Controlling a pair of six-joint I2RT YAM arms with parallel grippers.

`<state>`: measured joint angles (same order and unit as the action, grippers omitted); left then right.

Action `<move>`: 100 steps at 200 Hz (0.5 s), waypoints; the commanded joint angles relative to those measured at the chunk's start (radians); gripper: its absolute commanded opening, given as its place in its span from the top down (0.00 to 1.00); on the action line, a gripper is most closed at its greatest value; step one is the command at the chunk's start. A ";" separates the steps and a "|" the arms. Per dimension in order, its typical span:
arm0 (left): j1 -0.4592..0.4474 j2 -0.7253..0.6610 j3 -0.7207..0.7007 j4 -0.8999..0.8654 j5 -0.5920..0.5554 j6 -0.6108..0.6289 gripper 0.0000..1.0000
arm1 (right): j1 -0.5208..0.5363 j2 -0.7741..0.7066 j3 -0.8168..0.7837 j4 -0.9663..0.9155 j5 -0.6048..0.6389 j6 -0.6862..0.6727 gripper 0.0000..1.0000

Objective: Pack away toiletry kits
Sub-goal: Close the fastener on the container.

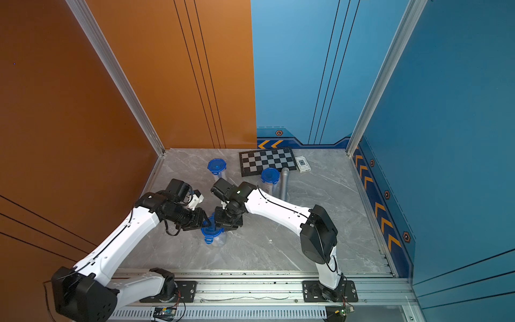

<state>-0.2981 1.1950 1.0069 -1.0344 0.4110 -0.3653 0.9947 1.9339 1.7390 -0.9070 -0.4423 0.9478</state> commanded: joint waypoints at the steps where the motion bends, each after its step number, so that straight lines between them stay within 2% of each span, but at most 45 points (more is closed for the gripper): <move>1: -0.029 0.047 -0.098 -0.039 0.131 -0.030 0.56 | 0.004 0.093 -0.035 0.148 0.036 0.012 0.61; 49: -0.022 0.049 -0.127 0.021 0.220 -0.096 0.56 | 0.009 0.103 -0.033 0.244 0.025 0.000 0.60; 100: 0.000 0.051 -0.155 0.054 0.256 -0.134 0.55 | 0.014 0.125 -0.031 0.350 -0.055 0.006 0.60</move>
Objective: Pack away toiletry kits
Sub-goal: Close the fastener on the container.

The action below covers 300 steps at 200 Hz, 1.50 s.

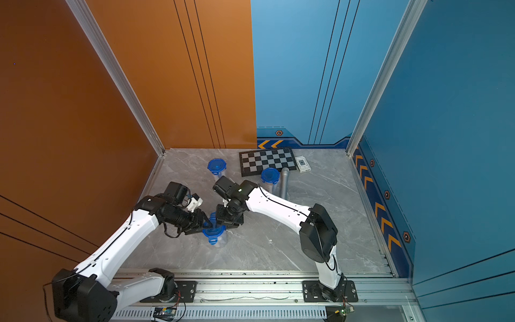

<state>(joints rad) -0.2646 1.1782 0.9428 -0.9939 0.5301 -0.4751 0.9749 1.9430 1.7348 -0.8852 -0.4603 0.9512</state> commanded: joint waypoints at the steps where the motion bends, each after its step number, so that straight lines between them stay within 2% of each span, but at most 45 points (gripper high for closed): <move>1: -0.033 0.067 -0.091 0.014 0.137 -0.025 0.55 | 0.034 0.115 -0.027 0.328 -0.038 0.002 0.60; 38: -0.012 0.058 -0.124 0.048 0.154 -0.055 0.55 | 0.030 0.122 -0.029 0.381 -0.105 -0.012 0.59; 102: 0.000 0.055 -0.130 0.069 0.151 -0.081 0.55 | -0.020 0.068 -0.108 0.448 -0.126 -0.038 0.58; 166: 0.006 0.029 -0.145 0.069 0.119 -0.112 0.54 | -0.077 0.034 -0.093 0.303 -0.106 -0.165 0.57; 193: 0.017 0.011 -0.145 0.064 0.117 -0.114 0.51 | -0.086 0.029 -0.040 0.192 -0.058 -0.236 0.54; 234: 0.018 -0.005 -0.069 -0.089 -0.024 -0.043 0.47 | -0.116 0.027 0.055 0.094 -0.009 -0.308 0.48; 266: 0.018 -0.022 -0.015 -0.134 -0.075 -0.033 0.47 | -0.124 0.025 0.135 0.077 -0.011 -0.344 0.45; 300: 0.012 -0.048 0.132 -0.237 -0.184 0.003 0.47 | -0.120 -0.038 0.092 0.023 0.003 -0.360 0.45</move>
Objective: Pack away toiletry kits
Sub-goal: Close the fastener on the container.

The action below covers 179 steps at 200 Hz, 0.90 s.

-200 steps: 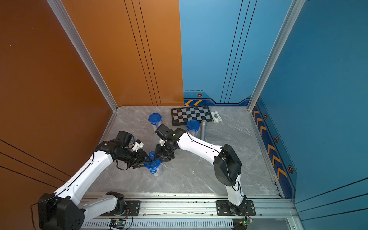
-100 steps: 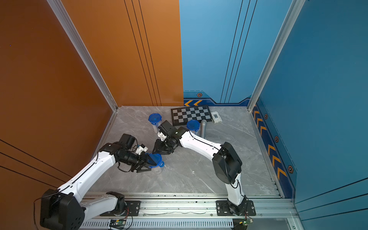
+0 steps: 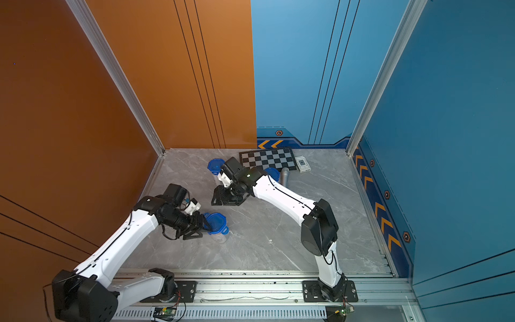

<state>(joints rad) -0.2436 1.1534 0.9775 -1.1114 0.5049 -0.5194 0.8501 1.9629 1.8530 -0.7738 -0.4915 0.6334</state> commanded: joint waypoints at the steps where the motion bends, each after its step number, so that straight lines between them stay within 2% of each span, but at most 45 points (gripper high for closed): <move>1: -0.009 -0.023 0.101 -0.121 -0.162 0.048 0.47 | 0.005 -0.061 -0.029 -0.090 0.035 -0.043 0.45; 31: -0.021 0.025 0.221 -0.100 -0.183 0.082 0.48 | 0.032 -0.155 -0.133 -0.180 0.062 -0.065 0.46; 66: -0.044 0.129 0.305 -0.052 -0.196 0.134 0.48 | 0.071 -0.234 -0.236 -0.187 0.064 -0.043 0.47; 105: -0.066 0.213 0.333 -0.034 -0.188 0.176 0.48 | 0.102 -0.213 -0.271 -0.180 0.084 -0.029 0.49; 179: -0.072 0.255 0.302 -0.009 -0.179 0.214 0.46 | 0.098 -0.144 -0.281 -0.129 0.087 -0.015 0.50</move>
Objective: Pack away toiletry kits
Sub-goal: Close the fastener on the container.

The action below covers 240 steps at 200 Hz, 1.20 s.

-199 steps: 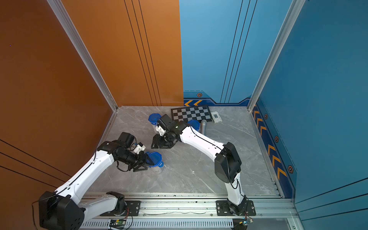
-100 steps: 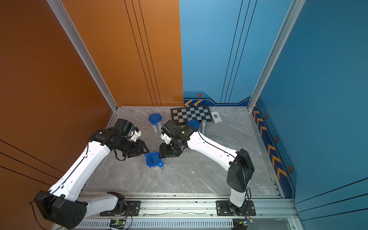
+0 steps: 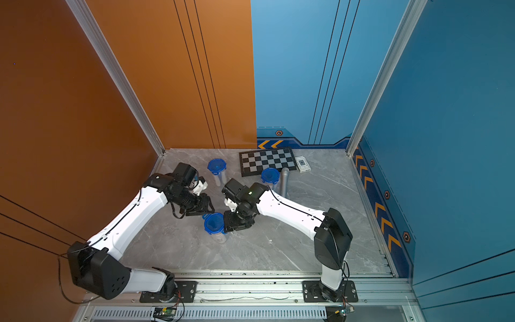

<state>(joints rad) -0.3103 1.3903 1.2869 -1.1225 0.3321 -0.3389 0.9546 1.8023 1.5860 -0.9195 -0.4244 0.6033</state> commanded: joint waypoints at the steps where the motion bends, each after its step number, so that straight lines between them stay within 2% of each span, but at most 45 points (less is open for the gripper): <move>1: -0.005 0.018 -0.008 0.002 -0.005 0.033 0.46 | -0.007 0.018 -0.015 0.016 0.019 0.015 0.50; 81: -0.008 0.020 -0.042 0.010 0.032 0.038 0.45 | -0.043 0.029 -0.046 0.078 0.033 0.037 0.51; 240: -0.016 -0.021 -0.150 0.058 0.112 -0.030 0.45 | -0.063 0.083 -0.063 0.200 0.004 0.085 0.53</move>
<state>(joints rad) -0.3107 1.3750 1.1759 -1.0618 0.3706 -0.3458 0.8967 1.8355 1.5440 -0.8165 -0.4255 0.6559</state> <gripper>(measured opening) 0.552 0.473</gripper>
